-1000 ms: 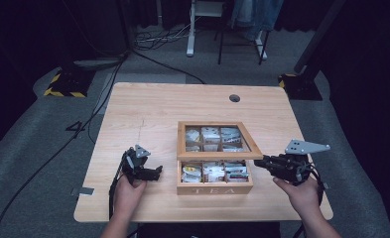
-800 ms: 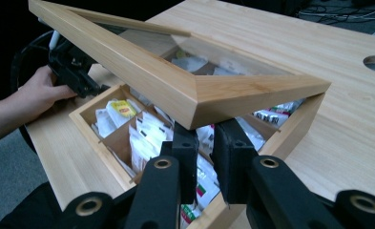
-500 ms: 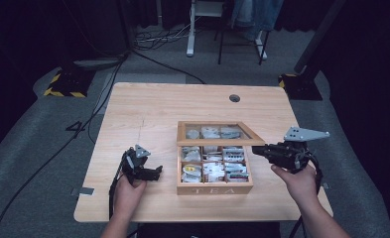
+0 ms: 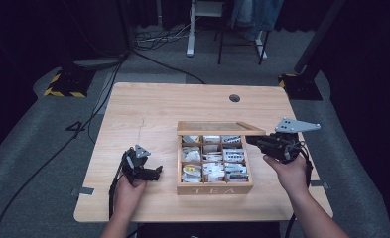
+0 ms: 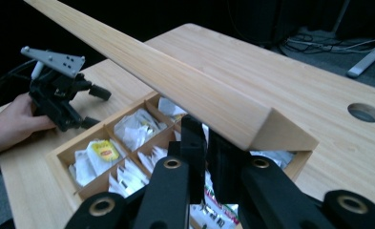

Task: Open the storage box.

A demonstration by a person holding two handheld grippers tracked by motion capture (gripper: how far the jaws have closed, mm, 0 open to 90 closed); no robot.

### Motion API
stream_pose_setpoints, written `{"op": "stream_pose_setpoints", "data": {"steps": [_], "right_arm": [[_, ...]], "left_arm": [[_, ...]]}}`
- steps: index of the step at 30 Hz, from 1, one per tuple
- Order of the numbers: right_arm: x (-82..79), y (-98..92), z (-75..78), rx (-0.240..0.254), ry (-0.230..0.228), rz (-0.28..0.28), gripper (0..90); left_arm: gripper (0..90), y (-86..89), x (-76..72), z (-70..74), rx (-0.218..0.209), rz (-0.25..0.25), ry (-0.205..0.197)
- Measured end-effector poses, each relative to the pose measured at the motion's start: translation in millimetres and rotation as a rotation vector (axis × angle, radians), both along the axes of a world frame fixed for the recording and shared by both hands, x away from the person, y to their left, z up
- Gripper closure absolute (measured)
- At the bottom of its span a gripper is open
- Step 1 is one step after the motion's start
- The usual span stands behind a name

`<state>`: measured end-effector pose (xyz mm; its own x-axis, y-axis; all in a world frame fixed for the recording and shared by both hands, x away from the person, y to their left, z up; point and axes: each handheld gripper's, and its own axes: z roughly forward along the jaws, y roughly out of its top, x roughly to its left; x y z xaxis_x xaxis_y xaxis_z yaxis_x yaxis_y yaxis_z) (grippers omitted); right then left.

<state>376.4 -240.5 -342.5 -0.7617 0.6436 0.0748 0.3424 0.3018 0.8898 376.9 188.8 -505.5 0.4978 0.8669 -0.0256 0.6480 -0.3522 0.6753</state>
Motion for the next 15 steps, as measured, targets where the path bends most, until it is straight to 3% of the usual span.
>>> {"op": "stream_pose_setpoints", "data": {"steps": [8,11,15], "right_arm": [[7.9,6.7,-0.8,0.003,-0.041,-0.03,89.2],[10.0,7.8,-0.2,0.01,-0.067,-0.044,89.5],[12.0,11.5,1.0,-0.02,-0.121,-0.065,89.6]], "left_arm": [[3.9,0.0,0.0,0.0,-0.001,0.0,0.001],[3.9,0.1,0.0,0.2,0.0,-0.001,0.002],[3.9,0.1,0.0,0.2,0.001,-0.001,0.002]]}}
